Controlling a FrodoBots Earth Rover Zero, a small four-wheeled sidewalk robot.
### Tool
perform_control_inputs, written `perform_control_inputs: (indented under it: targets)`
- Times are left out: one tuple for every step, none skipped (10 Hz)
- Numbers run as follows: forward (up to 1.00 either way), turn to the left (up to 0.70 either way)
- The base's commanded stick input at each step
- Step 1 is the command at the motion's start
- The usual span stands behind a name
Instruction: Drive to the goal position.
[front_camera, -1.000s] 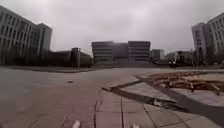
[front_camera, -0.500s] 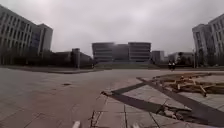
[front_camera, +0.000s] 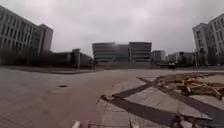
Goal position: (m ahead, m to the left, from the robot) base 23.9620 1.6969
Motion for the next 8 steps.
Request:
perform_control_inputs:
  targets:
    - [0.7,0.0]
    - [0.7,0.0]
    - [0.7,0.0]
    - [0.7,0.0]
    - [0.7,0.0]
    - [0.7,-0.04]
    - [0.7,-0.16]
    - [0.7,-0.2]
